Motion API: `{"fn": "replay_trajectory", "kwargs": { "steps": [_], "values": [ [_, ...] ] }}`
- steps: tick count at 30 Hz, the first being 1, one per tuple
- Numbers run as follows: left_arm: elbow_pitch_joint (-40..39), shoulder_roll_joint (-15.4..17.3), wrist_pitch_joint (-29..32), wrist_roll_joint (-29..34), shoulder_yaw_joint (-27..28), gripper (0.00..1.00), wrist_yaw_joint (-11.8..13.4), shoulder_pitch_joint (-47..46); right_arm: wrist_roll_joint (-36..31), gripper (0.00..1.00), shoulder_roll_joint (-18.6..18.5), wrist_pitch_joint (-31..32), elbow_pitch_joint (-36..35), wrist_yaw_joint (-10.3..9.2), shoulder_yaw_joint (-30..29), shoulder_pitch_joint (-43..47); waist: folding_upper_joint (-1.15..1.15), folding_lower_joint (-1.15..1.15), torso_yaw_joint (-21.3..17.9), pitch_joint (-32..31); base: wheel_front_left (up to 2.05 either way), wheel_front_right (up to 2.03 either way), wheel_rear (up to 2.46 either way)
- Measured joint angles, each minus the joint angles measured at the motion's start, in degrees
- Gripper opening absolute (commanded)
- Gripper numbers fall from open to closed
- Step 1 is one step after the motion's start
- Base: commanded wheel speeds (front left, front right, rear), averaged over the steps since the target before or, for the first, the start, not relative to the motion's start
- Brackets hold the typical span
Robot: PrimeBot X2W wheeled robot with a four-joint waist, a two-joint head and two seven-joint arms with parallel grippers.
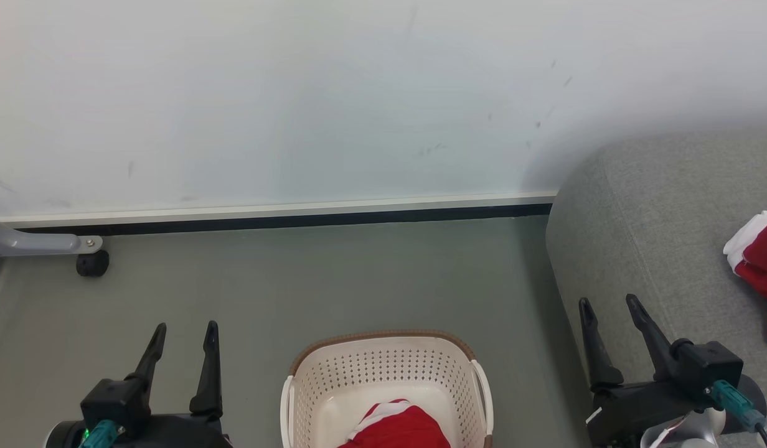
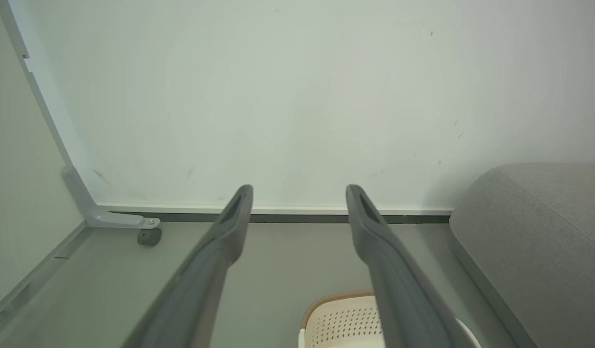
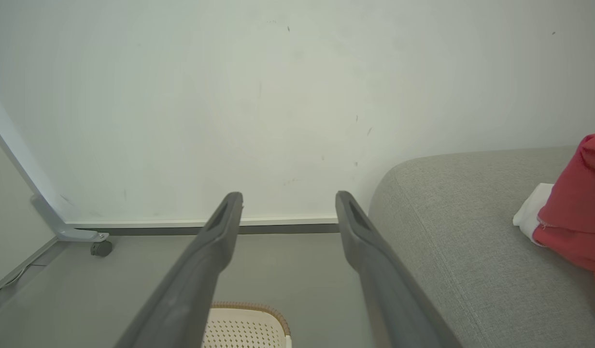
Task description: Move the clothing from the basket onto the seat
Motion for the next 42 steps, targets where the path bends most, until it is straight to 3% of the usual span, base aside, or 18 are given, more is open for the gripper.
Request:
{"fn": "replay_trajectory", "kwargs": {
  "steps": [14, 23, 42],
  "values": [
    [-1.19, -0.65, 0.82, 2.33, 0.32, 1.00, 0.00, 0.62, -1.18, 1.00, 0.47, 1.57, -3.68, -0.05, -0.49, 0.21, 0.00, 0.00, -0.31, 1.82, 0.00, 0.00, 0.00],
    [-2.08, -0.80, 2.12, 3.78, -2.96, 1.00, -0.11, -1.42, -2.79, 1.00, 1.30, 2.56, -7.37, -0.07, -0.92, -1.44, 0.00, 0.00, -1.21, 5.86, 0.00, 0.00, 0.00],
    [2.42, -2.03, 6.35, 8.29, -12.50, 1.00, -6.69, -15.53, -7.26, 1.00, 5.20, 4.11, -14.32, -0.07, -1.11, -10.62, 0.01, 0.01, -5.48, 20.63, 0.00, 0.00, 0.00]
  ]
}}
